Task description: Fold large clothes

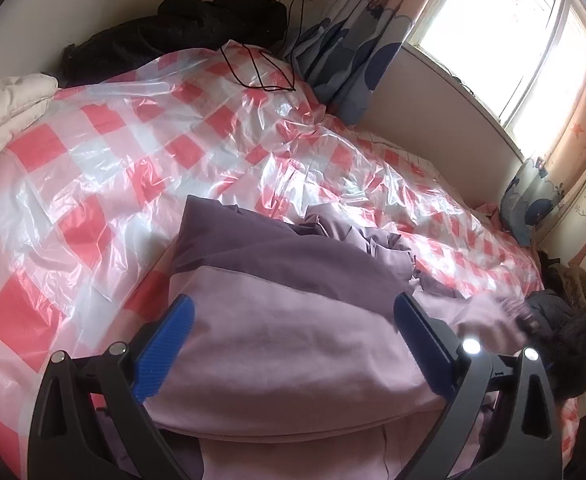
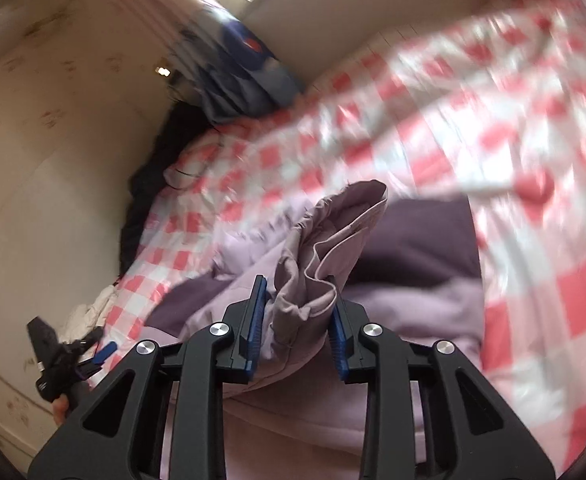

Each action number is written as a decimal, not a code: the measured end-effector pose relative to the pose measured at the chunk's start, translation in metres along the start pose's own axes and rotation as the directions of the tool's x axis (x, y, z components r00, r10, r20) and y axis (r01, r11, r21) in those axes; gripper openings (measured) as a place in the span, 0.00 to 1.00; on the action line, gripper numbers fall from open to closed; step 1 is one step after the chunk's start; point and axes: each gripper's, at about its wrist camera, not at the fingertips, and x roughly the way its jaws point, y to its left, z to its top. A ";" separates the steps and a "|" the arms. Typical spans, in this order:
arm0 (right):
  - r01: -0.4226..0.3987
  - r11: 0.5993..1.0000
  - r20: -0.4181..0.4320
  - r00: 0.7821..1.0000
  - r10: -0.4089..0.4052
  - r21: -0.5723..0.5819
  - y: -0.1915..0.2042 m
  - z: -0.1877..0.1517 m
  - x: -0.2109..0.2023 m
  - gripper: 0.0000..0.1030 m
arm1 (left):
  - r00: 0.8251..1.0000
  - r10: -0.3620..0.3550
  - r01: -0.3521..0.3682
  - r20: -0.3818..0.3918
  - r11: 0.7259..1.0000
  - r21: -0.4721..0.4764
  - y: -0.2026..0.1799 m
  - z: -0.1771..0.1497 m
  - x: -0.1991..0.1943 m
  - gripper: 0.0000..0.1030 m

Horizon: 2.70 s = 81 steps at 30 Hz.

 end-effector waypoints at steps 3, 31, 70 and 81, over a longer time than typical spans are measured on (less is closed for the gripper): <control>0.012 0.992 0.098 0.995 0.001 -0.126 0.015 0.011 -0.027 0.22 | 1.000 0.001 -0.001 0.005 1.000 0.029 -0.008 -0.004 0.009 0.93; 0.261 0.939 -0.270 0.909 -0.317 -0.224 -0.028 -0.011 0.103 0.51 | 0.976 0.213 -0.198 -0.033 0.945 0.262 -0.032 -0.031 0.088 0.93; 0.284 0.918 -0.224 0.910 -0.349 -0.276 -0.055 -0.056 0.099 0.94 | 0.975 0.206 -0.222 0.082 0.904 0.365 -0.029 -0.077 0.076 0.93; 0.254 0.928 -0.296 0.896 -0.332 -0.273 -0.017 -0.078 -0.021 0.94 | 0.982 0.190 -0.185 0.006 0.943 0.276 -0.012 -0.083 0.008 0.93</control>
